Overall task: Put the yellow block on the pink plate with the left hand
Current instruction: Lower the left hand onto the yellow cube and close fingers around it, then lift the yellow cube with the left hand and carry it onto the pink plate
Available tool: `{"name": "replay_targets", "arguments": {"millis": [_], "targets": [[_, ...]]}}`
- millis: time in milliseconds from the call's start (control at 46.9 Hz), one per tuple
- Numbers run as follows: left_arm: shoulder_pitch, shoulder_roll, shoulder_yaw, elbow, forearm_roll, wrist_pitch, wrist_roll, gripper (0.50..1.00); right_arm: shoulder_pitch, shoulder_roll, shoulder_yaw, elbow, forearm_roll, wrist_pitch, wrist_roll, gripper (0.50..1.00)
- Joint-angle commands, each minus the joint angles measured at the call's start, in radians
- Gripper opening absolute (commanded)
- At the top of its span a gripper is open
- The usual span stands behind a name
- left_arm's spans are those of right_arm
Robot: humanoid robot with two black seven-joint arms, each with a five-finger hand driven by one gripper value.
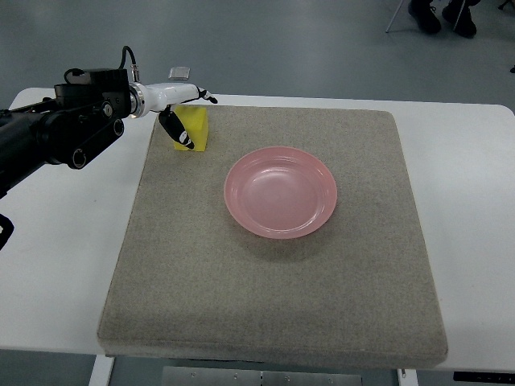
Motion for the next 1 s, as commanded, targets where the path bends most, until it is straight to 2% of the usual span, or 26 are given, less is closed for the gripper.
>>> {"name": "replay_targets", "arguments": {"millis": [0,171,256,534,683,982], "targets": [[-0.001,0.000,0.000,0.000,0.000,0.000,0.002,0.851,0.000,0.000,0.000,0.000,0.000,-0.001,0.000,0.924],[-0.001,0.000,0.014,0.003,0.001,0.000,0.000,0.718,0.000,0.000,0.000,0.000,0.000,0.000,0.000,0.924],[-0.003,0.000,0.017,0.011,0.001,0.002,0.000,0.690,0.000,0.000,0.000,0.000,0.000,0.000,0.000,0.924],[-0.029,0.012,0.015,0.003,-0.002,0.002,0.000,0.521,0.000,0.000,0.000,0.000,0.000,0.000,0.000,0.924],[-0.049,0.032,0.015,-0.027,-0.014,-0.003,-0.003,0.500,0.000,0.000,0.000,0.000,0.000,0.000,0.000,0.924],[-0.071,0.141,0.014,-0.368,-0.026,-0.015,-0.005,0.500,0.000,0.000,0.000,0.000,0.000,0.000,0.000,0.924]]}}
